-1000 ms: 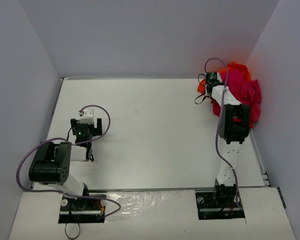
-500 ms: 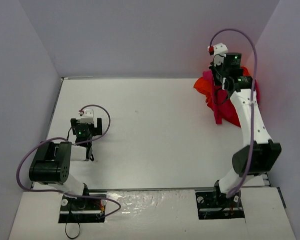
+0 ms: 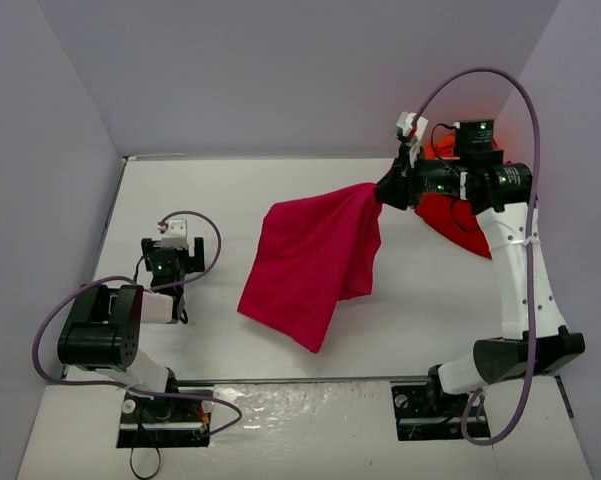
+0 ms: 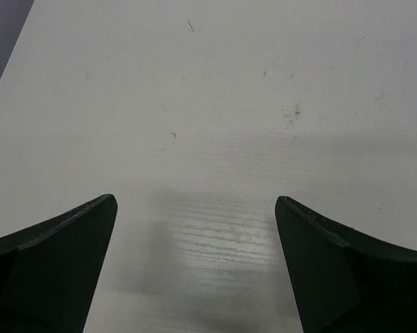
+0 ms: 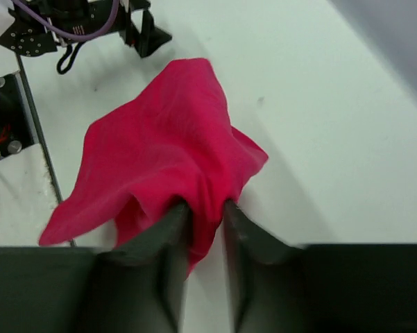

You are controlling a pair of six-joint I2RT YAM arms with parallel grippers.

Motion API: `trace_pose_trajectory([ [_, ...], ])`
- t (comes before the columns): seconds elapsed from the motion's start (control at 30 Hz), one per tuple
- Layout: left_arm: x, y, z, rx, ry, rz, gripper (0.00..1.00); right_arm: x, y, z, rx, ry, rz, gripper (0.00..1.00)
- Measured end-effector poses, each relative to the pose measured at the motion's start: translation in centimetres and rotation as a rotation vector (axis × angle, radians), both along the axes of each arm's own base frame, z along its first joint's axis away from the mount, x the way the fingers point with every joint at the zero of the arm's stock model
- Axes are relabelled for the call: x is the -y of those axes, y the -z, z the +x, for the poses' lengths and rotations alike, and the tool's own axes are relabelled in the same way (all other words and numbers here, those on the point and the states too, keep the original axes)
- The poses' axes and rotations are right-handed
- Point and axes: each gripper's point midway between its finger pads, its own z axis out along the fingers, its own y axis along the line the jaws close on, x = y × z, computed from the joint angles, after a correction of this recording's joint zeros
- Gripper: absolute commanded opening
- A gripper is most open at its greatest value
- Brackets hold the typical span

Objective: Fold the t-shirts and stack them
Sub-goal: Move the tshirt to the center of the board, then flatten out the tshirt

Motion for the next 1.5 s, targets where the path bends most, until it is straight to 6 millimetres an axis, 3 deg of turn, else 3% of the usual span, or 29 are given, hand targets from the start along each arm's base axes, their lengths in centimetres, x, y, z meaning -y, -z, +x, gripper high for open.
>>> trace_pose_trajectory([
  [0.07, 0.0, 0.0, 0.0, 0.000, 0.000, 0.000, 0.97, -0.4, 3.0, 0.1, -0.064, 0.002, -0.048, 0.94],
  [0.13, 0.0, 0.0, 0.0, 0.000, 0.000, 0.000, 0.97, -0.6, 6.1, 1.3, -0.100, 0.046, -0.128, 0.99],
  [0.27, 0.0, 0.0, 0.0, 0.000, 0.000, 0.000, 0.97, -0.3, 13.1, 5.1, -0.118, 0.210, -0.319, 1.00],
  [0.4, 0.0, 0.0, 0.0, 0.000, 0.000, 0.000, 0.97, 2.0, 19.6, 9.0, -0.095, 0.422, -0.550, 1.00],
  [0.53, 0.0, 0.0, 0.0, 0.000, 0.000, 0.000, 0.97, 5.1, 22.1, 12.2, -0.042, 0.611, -0.717, 1.00],
  [0.63, 0.0, 0.0, 0.0, 0.000, 0.001, 0.000, 0.97, 5.5, 22.4, 12.1, -0.047, 0.614, -0.741, 0.94],
  [0.77, 0.1, 0.0, 0.0, 0.000, 0.008, -0.002, 0.97, 3.1, 22.6, 9.8, -0.054, 0.490, -0.737, 0.79],
  [0.93, 0.2, 0.0, 0.0, 0.000, 0.011, -0.003, 0.97, -0.3, 24.5, 4.3, -0.130, 0.261, -0.763, 0.78],
  [1.3, 0.2, 0.0, 0.0, 0.000, 0.011, -0.003, 0.97, -2.8, 28.1, -4.3, -0.306, -0.012, -0.875, 0.70],
  [1.37, 0.2, 0.0, 0.0, 0.000, 0.011, -0.004, 0.97, -3.3, 28.9, -5.2, -0.327, -0.048, -0.898, 0.61],
  [1.5, 0.2, 0.0, 0.0, 0.000, 0.011, -0.004, 0.97, -3.7, 31.6, -5.8, -0.395, -0.075, -0.955, 0.29],
])
